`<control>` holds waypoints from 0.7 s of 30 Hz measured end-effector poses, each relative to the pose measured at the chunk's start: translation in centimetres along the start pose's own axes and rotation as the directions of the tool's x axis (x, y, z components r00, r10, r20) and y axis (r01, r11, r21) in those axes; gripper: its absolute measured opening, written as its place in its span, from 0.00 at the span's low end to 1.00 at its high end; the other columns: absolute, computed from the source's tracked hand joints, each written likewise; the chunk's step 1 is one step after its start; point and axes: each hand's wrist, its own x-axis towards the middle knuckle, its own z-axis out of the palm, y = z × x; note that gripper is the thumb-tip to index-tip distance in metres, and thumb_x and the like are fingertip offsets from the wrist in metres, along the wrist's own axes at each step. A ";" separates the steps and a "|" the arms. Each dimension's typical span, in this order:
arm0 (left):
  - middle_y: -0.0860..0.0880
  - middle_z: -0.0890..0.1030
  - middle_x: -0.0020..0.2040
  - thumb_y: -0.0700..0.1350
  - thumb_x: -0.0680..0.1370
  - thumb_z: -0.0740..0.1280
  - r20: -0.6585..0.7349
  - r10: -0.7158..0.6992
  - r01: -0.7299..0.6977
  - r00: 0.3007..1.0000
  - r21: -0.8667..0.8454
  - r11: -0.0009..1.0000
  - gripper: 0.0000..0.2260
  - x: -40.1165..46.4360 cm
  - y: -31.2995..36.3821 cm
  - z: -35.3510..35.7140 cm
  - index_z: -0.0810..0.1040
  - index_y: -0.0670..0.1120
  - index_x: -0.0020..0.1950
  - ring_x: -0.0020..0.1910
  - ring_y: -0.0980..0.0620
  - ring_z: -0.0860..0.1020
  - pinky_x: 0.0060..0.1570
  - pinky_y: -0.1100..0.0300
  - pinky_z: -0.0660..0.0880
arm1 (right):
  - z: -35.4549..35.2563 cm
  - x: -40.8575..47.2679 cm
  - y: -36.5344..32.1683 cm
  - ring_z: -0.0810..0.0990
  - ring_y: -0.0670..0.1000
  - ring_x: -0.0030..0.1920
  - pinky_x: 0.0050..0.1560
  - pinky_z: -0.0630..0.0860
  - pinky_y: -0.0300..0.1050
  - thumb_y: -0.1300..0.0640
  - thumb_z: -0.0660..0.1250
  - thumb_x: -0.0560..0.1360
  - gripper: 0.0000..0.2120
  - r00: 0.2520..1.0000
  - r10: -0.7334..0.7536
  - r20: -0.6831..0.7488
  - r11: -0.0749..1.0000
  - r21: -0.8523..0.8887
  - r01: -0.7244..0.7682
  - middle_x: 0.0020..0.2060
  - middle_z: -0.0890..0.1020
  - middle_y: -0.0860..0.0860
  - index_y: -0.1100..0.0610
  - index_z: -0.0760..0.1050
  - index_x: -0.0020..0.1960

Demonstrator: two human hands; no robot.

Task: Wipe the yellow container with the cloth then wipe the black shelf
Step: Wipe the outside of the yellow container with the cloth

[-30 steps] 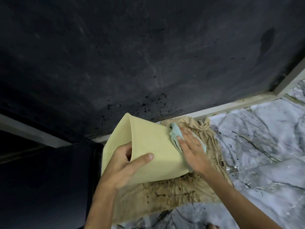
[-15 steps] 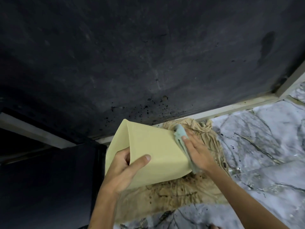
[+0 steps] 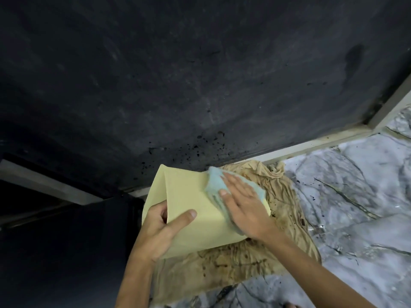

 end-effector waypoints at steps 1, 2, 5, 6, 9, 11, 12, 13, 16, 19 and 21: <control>0.52 0.91 0.47 0.42 0.73 0.78 0.003 -0.004 0.004 1.000 0.002 1.000 0.09 0.0 -0.1 0.1 0.87 0.46 0.53 0.46 0.55 0.89 0.42 0.64 0.82 | -0.2 -0.2 1.5 0.48 0.41 0.79 0.79 0.45 0.51 0.38 0.45 0.83 0.24 0.997 0.061 -0.050 0.998 0.000 -0.061 0.79 0.55 0.39 0.38 0.51 0.78; 0.54 0.91 0.47 0.40 0.75 0.78 0.012 -0.012 0.012 1.000 0.005 1.000 0.08 -0.1 -0.1 0.3 0.86 0.46 0.53 0.45 0.57 0.88 0.41 0.66 0.81 | -0.4 -0.2 2.9 0.51 0.43 0.79 0.79 0.47 0.52 0.38 0.47 0.82 0.25 0.986 0.134 -0.097 0.991 0.024 -0.132 0.79 0.58 0.41 0.41 0.55 0.78; 0.55 0.91 0.48 0.37 0.76 0.75 0.023 -0.026 0.026 0.999 0.005 1.000 0.09 0.0 0.1 0.8 0.86 0.47 0.54 0.46 0.58 0.88 0.42 0.66 0.82 | -1.3 1.0 4.2 0.54 0.45 0.79 0.79 0.49 0.53 0.37 0.48 0.81 0.27 0.954 0.277 -0.118 0.960 0.083 -0.268 0.79 0.62 0.44 0.43 0.60 0.78; 0.54 0.91 0.49 0.38 0.76 0.76 0.017 -0.028 0.028 0.999 0.000 1.000 0.09 0.1 0.2 0.8 0.86 0.47 0.55 0.48 0.57 0.89 0.44 0.63 0.82 | -1.2 1.3 3.7 0.52 0.45 0.80 0.79 0.47 0.53 0.38 0.47 0.82 0.27 0.955 0.284 -0.087 0.959 0.038 -0.281 0.79 0.59 0.44 0.44 0.57 0.79; 0.52 0.91 0.49 0.40 0.76 0.76 0.004 -0.038 0.038 0.999 -0.004 0.999 0.09 0.4 0.1 0.4 0.86 0.46 0.55 0.48 0.53 0.89 0.48 0.57 0.82 | -0.7 1.8 0.2 0.43 0.44 0.80 0.79 0.39 0.53 0.40 0.42 0.84 0.26 0.982 0.189 0.019 0.981 -0.054 -0.188 0.80 0.51 0.42 0.44 0.48 0.80; 0.50 0.91 0.48 0.41 0.74 0.79 0.003 -0.035 0.035 0.999 -0.008 0.999 0.10 0.4 -0.2 0.5 0.86 0.46 0.54 0.48 0.51 0.89 0.48 0.55 0.82 | -0.2 2.2 -2.7 0.42 0.42 0.79 0.79 0.39 0.53 0.41 0.42 0.84 0.25 0.996 0.062 0.067 0.998 -0.032 -0.060 0.80 0.50 0.39 0.42 0.47 0.80; 0.49 0.91 0.48 0.43 0.71 0.79 0.000 -0.033 0.033 0.999 -0.011 0.999 0.12 0.3 -0.4 0.5 0.87 0.46 0.54 0.48 0.49 0.89 0.49 0.53 0.83 | 0.0 2.5 -3.8 0.42 0.41 0.79 0.79 0.39 0.52 0.41 0.42 0.84 0.25 0.995 -0.002 0.098 1.000 -0.024 0.004 0.80 0.50 0.38 0.41 0.47 0.80; 0.48 0.91 0.48 0.45 0.69 0.78 -0.002 -0.034 0.034 0.999 -0.015 0.999 0.13 0.2 -0.6 0.5 0.87 0.45 0.53 0.48 0.48 0.89 0.50 0.51 0.83 | 0.1 2.7 -5.0 0.43 0.40 0.79 0.79 0.39 0.51 0.42 0.43 0.84 0.24 0.990 -0.061 0.127 0.998 -0.011 0.063 0.80 0.51 0.37 0.40 0.48 0.80; 0.46 0.91 0.48 0.46 0.68 0.76 0.011 -0.019 0.019 1.000 -0.020 1.000 0.15 0.0 -0.7 0.3 0.87 0.45 0.54 0.49 0.46 0.89 0.51 0.50 0.83 | 0.2 3.2 -6.7 0.43 0.38 0.79 0.78 0.37 0.47 0.43 0.45 0.84 0.23 0.965 -0.202 0.167 0.979 0.028 0.200 0.79 0.52 0.35 0.38 0.49 0.79; 0.48 0.91 0.47 0.46 0.68 0.76 0.031 -0.007 0.007 0.999 0.002 1.000 0.14 -0.2 -0.9 0.4 0.87 0.46 0.53 0.47 0.49 0.89 0.49 0.53 0.83 | 0.1 2.8 -6.7 0.45 0.38 0.79 0.78 0.39 0.48 0.43 0.47 0.84 0.23 0.953 -0.249 0.172 0.968 0.036 0.247 0.79 0.53 0.35 0.38 0.50 0.78; 0.48 0.91 0.47 0.45 0.69 0.76 0.034 -0.002 0.002 0.999 -0.002 1.000 0.13 -0.2 -0.9 0.5 0.87 0.47 0.52 0.46 0.51 0.89 0.47 0.55 0.83 | 0.1 2.9 -6.2 0.45 0.39 0.79 0.78 0.40 0.47 0.42 0.47 0.84 0.22 0.951 -0.271 0.150 0.962 0.012 0.272 0.79 0.54 0.35 0.36 0.50 0.78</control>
